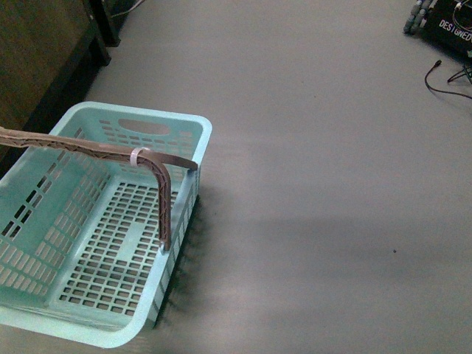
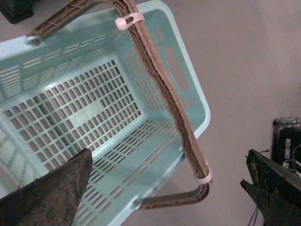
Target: Pick lemon and mango into basket
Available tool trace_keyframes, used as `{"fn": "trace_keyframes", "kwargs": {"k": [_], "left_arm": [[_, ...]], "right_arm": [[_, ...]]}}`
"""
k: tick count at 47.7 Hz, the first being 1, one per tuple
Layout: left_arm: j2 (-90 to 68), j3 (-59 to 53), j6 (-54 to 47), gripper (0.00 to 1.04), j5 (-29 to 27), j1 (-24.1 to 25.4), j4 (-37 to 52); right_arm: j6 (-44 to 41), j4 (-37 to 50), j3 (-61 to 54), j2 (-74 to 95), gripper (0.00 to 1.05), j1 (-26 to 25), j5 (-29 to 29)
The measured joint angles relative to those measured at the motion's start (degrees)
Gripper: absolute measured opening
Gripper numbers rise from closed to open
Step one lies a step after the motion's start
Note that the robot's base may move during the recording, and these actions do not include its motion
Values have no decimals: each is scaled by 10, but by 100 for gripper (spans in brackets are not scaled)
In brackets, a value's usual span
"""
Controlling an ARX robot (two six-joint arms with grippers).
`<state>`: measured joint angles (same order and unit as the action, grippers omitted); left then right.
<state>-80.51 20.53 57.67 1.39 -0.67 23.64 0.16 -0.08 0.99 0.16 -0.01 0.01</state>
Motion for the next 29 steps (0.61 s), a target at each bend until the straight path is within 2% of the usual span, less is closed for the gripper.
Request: {"fn": "trace_keyframes", "kwargs": {"k": [6,15,29], "left_arm": [[-127,54,64,98,-23,-29,50],[-274,142,123,98,-52,-61,75],[-359,245,147,98,-72,-78,77]], "right_arm": [[0,0,0,0,96,0,0],[0,0,0,0,96,0,0],[0,0,0,0,96,0,0]]}}
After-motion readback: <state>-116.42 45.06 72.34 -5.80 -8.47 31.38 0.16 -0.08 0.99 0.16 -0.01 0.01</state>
